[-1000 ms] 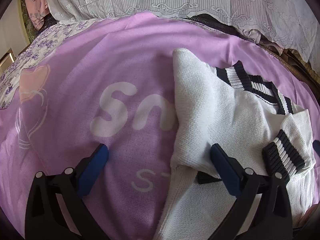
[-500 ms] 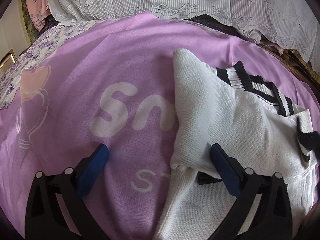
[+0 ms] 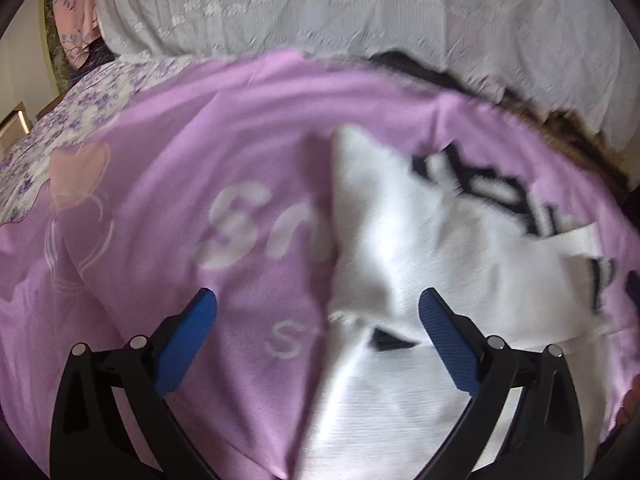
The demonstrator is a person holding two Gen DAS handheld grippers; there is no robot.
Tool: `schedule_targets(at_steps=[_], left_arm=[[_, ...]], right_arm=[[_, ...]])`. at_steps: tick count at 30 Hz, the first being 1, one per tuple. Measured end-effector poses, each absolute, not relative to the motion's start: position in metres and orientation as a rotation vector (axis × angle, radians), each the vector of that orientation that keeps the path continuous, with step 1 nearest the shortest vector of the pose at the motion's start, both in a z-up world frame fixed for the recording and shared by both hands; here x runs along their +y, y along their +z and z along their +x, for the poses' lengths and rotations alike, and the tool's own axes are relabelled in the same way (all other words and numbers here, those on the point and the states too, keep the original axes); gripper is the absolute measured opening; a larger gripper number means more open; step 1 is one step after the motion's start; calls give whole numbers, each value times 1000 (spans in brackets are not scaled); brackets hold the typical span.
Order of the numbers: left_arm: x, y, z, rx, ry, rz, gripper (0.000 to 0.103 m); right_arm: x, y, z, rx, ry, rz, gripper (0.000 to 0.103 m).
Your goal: Fold small clothes
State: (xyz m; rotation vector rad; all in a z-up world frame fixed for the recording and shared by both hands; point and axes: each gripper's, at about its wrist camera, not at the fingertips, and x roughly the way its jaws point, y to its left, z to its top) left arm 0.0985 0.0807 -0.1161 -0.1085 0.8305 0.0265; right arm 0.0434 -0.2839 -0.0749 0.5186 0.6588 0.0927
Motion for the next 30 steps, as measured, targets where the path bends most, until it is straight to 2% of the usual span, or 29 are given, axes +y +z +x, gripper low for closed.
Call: schedule_targets(at_steps=[4,7,8,9,10,11,14,15,17,19,20,21,22,25,30], left_arm=[[52,-95,106,786,-111,-123,99],[23,-119,133,861,-98,6,99],[18,-135,143,893,-58,52,99],[18,-154,152,937,-30,72,99],[27,-159,153,926,-53,-1,99],[32,-153,152,922,-65,-36,99],[46,-141,140,880,-57,-108,98],[49,-137,135,860,-55,-127,98],[54,-123,124,789,-91,-166,98],[52,-120,125,777,-66,-138,98],[50,-129,132,820,-40,-101,98],[45,-144,142,896,-16,-62,99],[40,-157,150,933,-2,-24,99],[23,-148,142,879,31,74,99],[35,-137,122,884,-47,-42,98]], right_arm=[[-243,-67,69,706,240,435,31],[-221,-99,101,839,273,396,39],[-225,-115,109,870,233,401,35],[-234,-123,110,864,229,448,16],[-245,-125,110,860,230,530,10],[-255,-126,109,874,221,585,0],[-256,-115,93,825,167,564,1],[-254,-106,86,790,157,546,7],[-246,-89,81,729,207,499,7],[-237,-86,81,729,209,437,29],[-233,-94,85,768,171,390,56],[-231,-106,90,806,148,368,61],[-230,-114,98,816,148,366,62],[-227,-106,95,804,138,341,61],[-227,-98,65,749,126,314,61]])
